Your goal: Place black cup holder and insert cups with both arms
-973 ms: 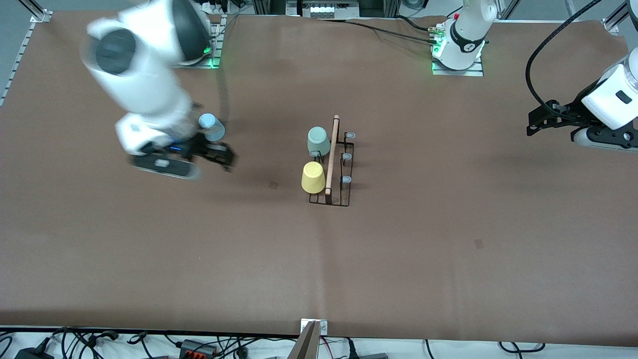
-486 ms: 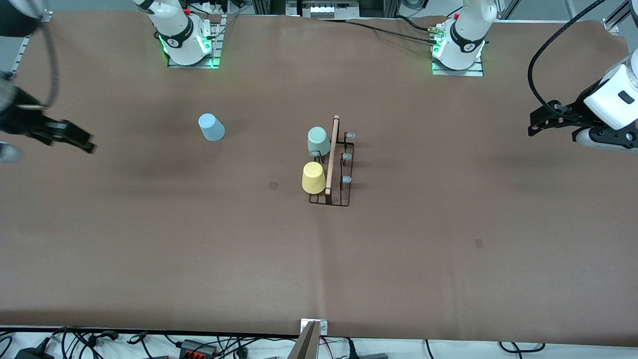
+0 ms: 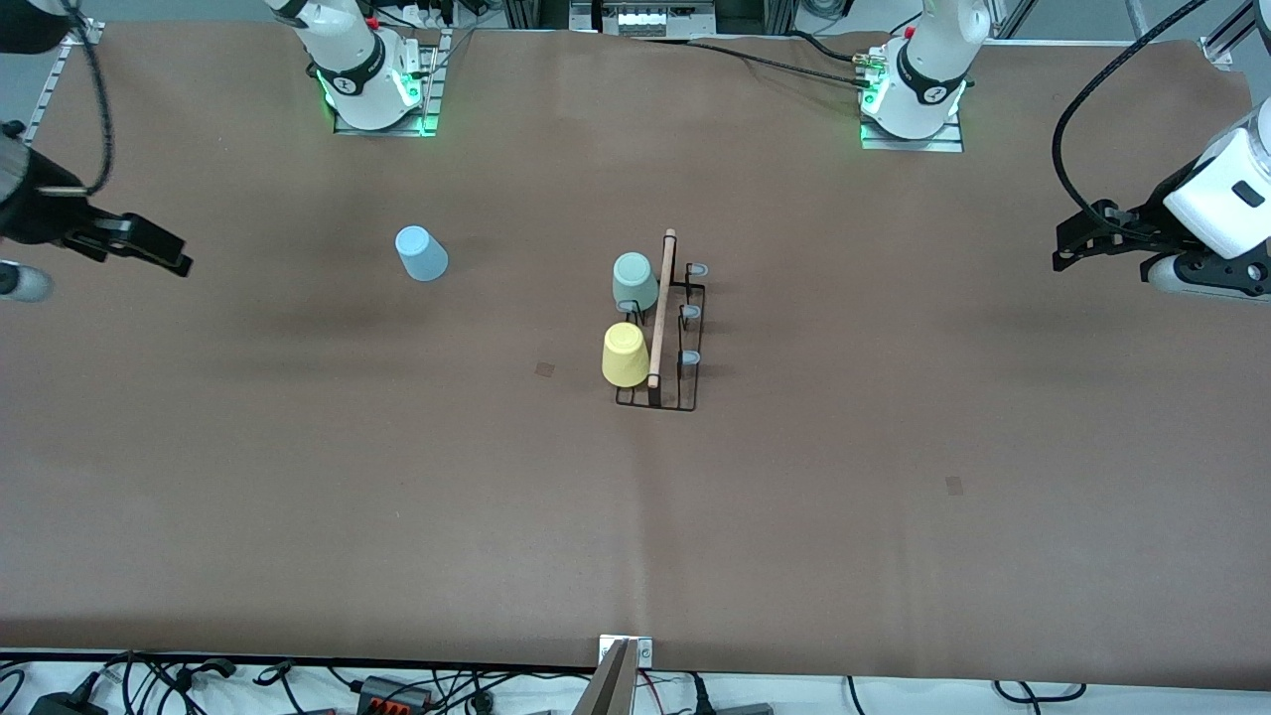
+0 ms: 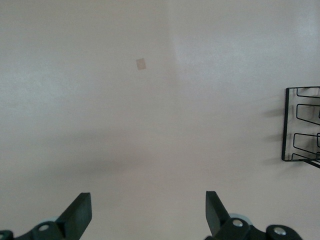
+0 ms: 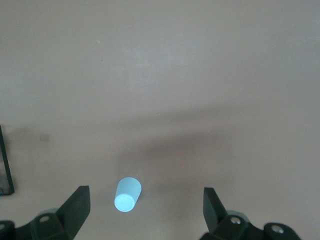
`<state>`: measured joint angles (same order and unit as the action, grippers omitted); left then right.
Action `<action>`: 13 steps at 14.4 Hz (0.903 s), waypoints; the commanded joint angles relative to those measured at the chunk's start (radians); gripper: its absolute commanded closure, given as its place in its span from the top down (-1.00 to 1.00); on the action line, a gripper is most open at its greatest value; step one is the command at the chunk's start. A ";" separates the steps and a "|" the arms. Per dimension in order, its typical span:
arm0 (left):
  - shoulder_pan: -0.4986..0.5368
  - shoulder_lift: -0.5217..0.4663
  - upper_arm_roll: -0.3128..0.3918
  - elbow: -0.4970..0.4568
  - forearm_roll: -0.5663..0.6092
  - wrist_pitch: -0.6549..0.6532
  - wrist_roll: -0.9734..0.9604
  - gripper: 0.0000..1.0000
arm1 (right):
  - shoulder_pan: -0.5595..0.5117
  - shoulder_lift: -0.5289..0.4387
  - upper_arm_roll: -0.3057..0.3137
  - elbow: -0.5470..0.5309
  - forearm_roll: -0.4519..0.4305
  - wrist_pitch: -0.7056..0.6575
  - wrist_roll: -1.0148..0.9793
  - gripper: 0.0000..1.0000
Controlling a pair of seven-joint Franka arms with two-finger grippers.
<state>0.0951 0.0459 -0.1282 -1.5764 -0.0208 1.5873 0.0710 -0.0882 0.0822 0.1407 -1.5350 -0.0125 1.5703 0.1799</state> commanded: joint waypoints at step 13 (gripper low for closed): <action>-0.004 -0.006 -0.004 0.024 -0.007 -0.053 0.029 1.00 | 0.056 -0.041 -0.056 -0.048 -0.003 0.014 -0.134 1.00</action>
<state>0.0939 0.0458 -0.1297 -1.5750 -0.0208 1.5639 0.0732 -0.0472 0.0660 0.0999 -1.5565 -0.0147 1.5819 0.0646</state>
